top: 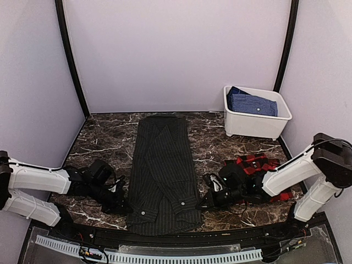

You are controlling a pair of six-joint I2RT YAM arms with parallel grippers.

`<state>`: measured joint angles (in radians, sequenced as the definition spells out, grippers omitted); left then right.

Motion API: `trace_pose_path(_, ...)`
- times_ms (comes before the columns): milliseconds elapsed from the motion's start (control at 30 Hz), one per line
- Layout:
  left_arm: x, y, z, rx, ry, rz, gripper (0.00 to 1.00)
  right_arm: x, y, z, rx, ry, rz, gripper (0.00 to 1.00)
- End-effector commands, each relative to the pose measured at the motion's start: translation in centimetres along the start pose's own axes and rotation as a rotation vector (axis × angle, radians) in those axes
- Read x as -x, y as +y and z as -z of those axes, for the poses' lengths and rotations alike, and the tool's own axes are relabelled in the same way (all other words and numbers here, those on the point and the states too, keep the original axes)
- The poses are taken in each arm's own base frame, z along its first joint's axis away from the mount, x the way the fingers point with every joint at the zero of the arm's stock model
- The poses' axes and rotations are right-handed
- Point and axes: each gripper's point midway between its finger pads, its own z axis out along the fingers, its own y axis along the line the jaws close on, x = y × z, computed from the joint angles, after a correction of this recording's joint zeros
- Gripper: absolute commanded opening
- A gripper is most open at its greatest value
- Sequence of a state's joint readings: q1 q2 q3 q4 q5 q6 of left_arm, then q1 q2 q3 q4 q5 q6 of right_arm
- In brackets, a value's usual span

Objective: Fold and stack the long sleeve shirts
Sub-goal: Move the rectangle-folded shirt to the center of the board, then pick up the rectangle-folded shirt from the center of the board.

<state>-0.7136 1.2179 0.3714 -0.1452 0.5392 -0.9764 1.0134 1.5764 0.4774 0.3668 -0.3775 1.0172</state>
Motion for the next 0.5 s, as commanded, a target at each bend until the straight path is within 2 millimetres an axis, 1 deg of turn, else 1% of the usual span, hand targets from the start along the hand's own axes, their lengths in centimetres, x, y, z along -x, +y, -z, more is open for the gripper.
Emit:
trace_pose_path(0,-1.6,-0.3,1.0,-0.022,0.032,0.009,0.0,-0.2,1.9,1.0,0.05,-0.023,0.022,0.0)
trace_pose_path(133,-1.3,-1.9,1.8,-0.068,0.017,-0.001,0.0,0.7,3.0,1.5,0.046,-0.044,0.047,0.0)
trace_pose_path(233,-0.3,-4.4,2.6,-0.134,-0.021,-0.025,0.0,1.7,4.5,1.8,0.06,-0.064,0.066,0.0)
trace_pose_path(333,1.0,-6.5,3.6,-0.184,-0.058,-0.03,0.0,3.2,6.2,2.2,0.091,-0.095,0.079,0.0)
trace_pose_path(433,2.8,-7.9,4.8,-0.238,-0.106,-0.01,0.0,4.9,7.4,2.4,0.121,-0.123,0.087,0.0)
trace_pose_path(467,3.4,-8.6,5.3,-0.269,-0.126,-0.005,0.0,5.8,7.6,2.5,0.13,-0.139,0.084,0.0)
